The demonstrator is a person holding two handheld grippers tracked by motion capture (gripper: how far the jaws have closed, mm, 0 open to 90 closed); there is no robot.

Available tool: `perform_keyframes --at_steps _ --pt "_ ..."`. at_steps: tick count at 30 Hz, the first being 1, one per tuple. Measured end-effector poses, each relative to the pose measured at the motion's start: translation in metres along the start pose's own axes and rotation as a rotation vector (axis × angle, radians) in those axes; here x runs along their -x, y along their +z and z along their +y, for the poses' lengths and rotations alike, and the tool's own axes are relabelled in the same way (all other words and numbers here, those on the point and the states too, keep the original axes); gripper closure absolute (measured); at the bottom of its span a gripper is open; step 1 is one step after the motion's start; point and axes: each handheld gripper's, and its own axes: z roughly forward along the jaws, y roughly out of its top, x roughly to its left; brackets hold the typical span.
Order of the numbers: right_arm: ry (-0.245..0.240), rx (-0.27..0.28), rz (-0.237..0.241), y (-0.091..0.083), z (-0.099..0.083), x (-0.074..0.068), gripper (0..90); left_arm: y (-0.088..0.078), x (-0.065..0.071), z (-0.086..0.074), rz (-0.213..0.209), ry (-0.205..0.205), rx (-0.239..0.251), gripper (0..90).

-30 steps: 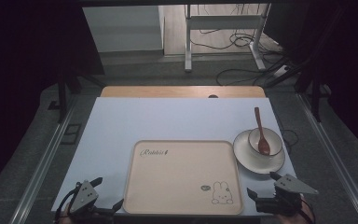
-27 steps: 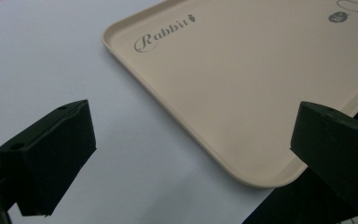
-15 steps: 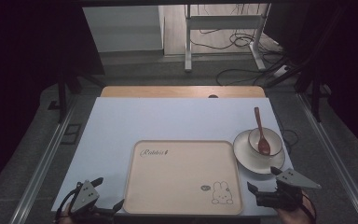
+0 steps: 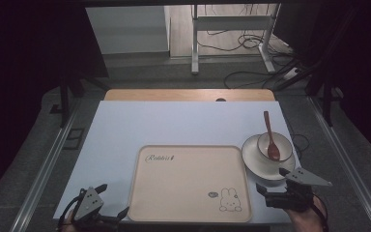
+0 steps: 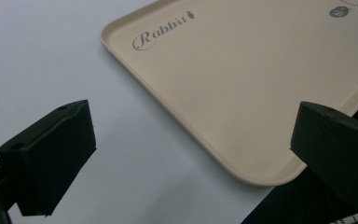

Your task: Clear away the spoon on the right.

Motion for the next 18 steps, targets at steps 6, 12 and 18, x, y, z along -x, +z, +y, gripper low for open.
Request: perform_keyframes --at_steps 6,12,18 --pt "-0.007 0.001 0.001 0.004 0.012 0.002 1.5 0.000 0.000 0.000 0.001 0.001 -0.001 0.0" --pt "-0.012 -0.006 0.003 0.010 0.021 0.005 1.5 0.000 0.000 0.000 0.001 0.001 -0.001 0.0" --pt "-0.010 -0.008 0.012 0.015 0.030 0.007 1.7 0.000 0.000 0.000 0.001 0.002 -0.001 0.0"
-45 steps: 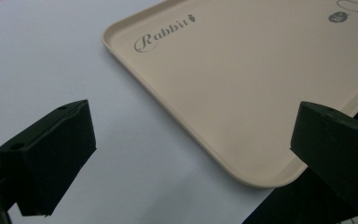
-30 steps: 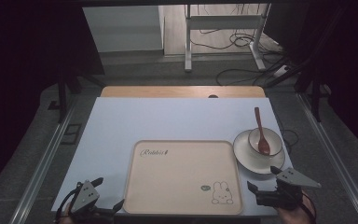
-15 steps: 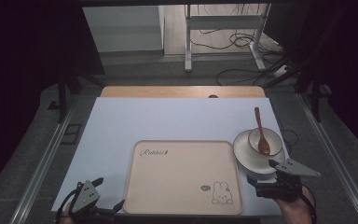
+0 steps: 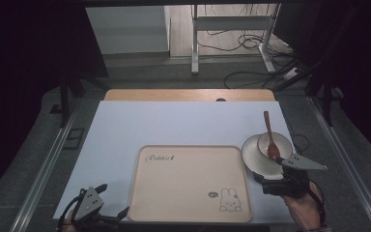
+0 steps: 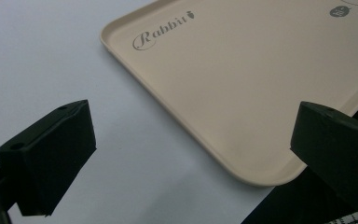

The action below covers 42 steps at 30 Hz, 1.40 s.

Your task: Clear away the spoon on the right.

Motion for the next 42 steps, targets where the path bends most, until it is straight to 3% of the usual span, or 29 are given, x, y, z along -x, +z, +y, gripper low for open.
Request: perform_keyframes --at_steps 10,21,42 --pt "-0.002 0.000 0.010 0.009 0.013 0.003 1.8 0.000 0.000 0.000 -0.002 0.002 -0.002 0.0" --pt "-0.004 -0.022 -0.014 0.021 0.024 0.010 1.5 0.000 0.000 0.000 -0.003 0.003 -0.003 0.0" --pt "0.023 -0.060 -0.116 0.046 0.043 0.029 0.0 0.001 0.000 0.000 -0.006 0.005 -0.005 0.0"
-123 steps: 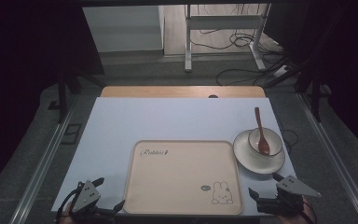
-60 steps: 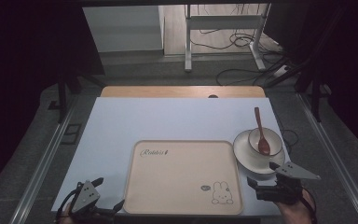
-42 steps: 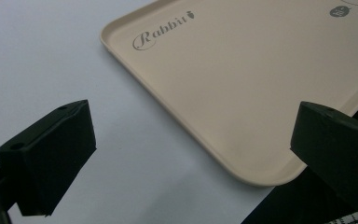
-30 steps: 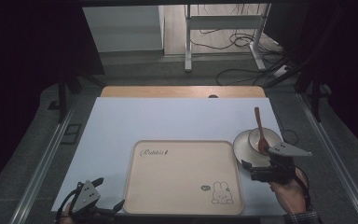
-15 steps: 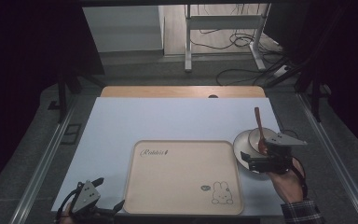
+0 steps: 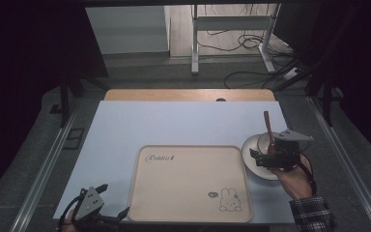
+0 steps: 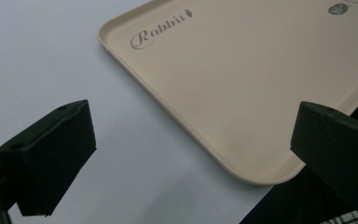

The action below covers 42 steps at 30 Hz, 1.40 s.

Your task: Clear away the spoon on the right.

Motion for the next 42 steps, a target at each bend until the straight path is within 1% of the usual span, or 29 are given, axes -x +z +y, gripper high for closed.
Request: perform_keyframes --at_steps 6,8,12,18,21,26,32,33,35,42 --pt "0.015 -0.033 -0.025 0.009 0.005 0.009 0.0 0.000 0.000 0.000 -0.001 0.001 -0.001 0.0" --pt "0.010 -0.036 -0.026 0.011 0.007 0.012 0.0 0.000 0.000 0.000 -0.001 0.001 0.000 0.0" --pt "0.016 -0.043 -0.041 0.016 0.011 0.017 0.2 0.000 0.000 0.000 -0.002 0.003 -0.001 0.0" --pt "0.019 -0.070 -0.060 0.022 0.017 0.025 4.9 0.000 0.000 0.000 -0.003 0.004 -0.002 0.0" --pt "0.026 -0.084 -0.059 0.025 0.021 0.029 7.7 0.000 0.000 0.000 -0.004 0.004 -0.002 0.0" --pt "0.030 -0.093 -0.071 0.029 0.027 0.036 11.3 0.000 0.000 0.000 -0.005 0.005 -0.002 0.0" --pt "0.032 -0.101 -0.093 0.034 0.031 0.045 18.4 0.000 0.000 0.000 -0.006 0.006 -0.002 0.0" --pt "0.029 -0.108 -0.102 0.036 0.033 0.048 21.5 0.000 0.000 0.000 -0.006 0.006 -0.002 0.0" --pt "0.031 -0.110 -0.107 0.037 0.034 0.049 22.9 0.000 0.000 0.000 -0.007 0.005 -0.002 0.0" --pt "0.032 -0.128 -0.138 0.046 0.039 0.056 34.5 0.000 0.000 0.000 -0.008 0.005 0.000 0.1"
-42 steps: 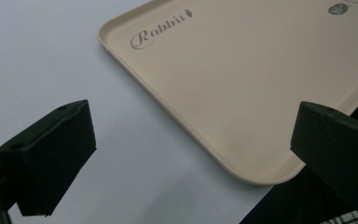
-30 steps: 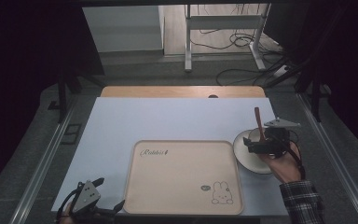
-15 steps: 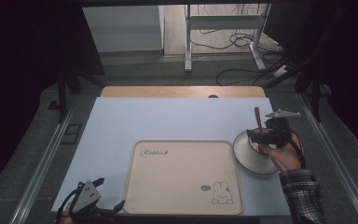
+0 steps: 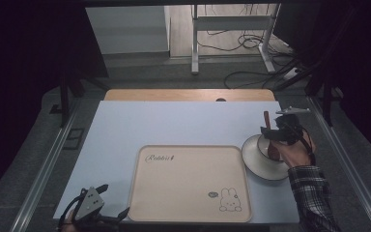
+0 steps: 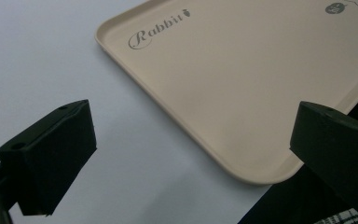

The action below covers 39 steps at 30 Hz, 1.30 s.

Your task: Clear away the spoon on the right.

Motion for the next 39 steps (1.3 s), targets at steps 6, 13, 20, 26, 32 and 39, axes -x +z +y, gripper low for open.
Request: perform_keyframes --at_steps 6,13,20,26,32,39 --pt "-0.007 -0.011 -0.019 0.006 0.006 0.002 42.5 0.000 0.000 0.000 -0.001 -0.003 0.000 0.1" --pt "-0.011 -0.024 -0.039 0.016 0.011 0.005 50.4 0.000 0.000 0.000 -0.001 0.000 -0.001 0.1" --pt "-0.011 -0.050 -0.047 0.030 0.017 0.007 59.3 0.000 0.000 0.000 -0.003 -0.001 -0.003 0.1" --pt "0.002 -0.084 -0.045 0.041 0.022 0.007 74.3 0.000 0.000 0.000 -0.004 -0.001 -0.002 0.1" --pt "-0.032 -0.091 -0.026 0.039 0.026 0.002 76.5 0.000 0.000 0.000 -0.006 0.000 -0.002 0.1" --pt "-0.029 -0.072 0.006 0.026 0.034 0.004 76.6 0.000 0.000 0.000 -0.005 0.004 -0.007 0.2"
